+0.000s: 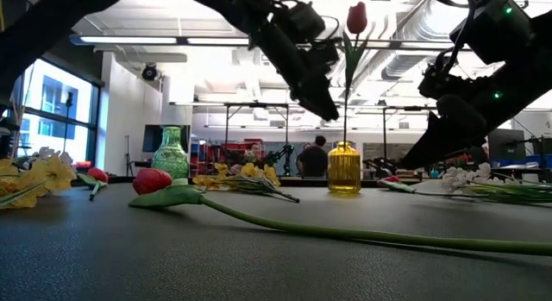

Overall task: Sort flowers into vase by color
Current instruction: Put the right white flowers into the green vase

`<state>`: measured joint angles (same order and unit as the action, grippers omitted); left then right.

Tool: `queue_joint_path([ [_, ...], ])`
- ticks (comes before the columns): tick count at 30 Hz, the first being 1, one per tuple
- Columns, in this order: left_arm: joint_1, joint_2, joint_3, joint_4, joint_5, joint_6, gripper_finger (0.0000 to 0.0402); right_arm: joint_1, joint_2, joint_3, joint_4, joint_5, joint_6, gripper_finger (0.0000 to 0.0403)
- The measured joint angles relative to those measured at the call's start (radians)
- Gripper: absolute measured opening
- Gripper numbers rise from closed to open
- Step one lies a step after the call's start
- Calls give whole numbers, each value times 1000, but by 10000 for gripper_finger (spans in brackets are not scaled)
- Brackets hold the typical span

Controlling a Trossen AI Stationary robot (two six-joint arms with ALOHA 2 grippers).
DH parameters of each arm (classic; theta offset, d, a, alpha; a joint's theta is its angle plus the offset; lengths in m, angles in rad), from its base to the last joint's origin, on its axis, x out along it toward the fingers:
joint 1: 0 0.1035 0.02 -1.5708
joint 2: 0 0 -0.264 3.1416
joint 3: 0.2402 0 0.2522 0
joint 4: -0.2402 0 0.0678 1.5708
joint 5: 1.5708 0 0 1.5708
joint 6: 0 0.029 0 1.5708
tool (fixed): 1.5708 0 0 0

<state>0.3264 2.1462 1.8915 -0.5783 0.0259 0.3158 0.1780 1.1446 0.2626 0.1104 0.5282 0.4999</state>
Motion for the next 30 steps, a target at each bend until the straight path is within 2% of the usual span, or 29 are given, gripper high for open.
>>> queue_joint_path([
  [6, 0, -74, 0, -122, -7, -7, 261, 0, 0, 0, 3, 4, 0, 325],
  [11, 8, -130, 0, -265, -20, -76, 261, 0, 0, 0, 2, 11, 8, 325],
  [16, -2, -188, -54, -310, -93, -126, 261, 15, -1, 0, -9, 11, 19, 325],
  [21, -31, -305, -250, -194, -100, -177, 261, 65, -1, 0, -18, 10, 59, 325],
  [30, -126, -621, -750, 196, -153, -323, 261, 175, -1, 0, -17, 17, 113, 325],
])
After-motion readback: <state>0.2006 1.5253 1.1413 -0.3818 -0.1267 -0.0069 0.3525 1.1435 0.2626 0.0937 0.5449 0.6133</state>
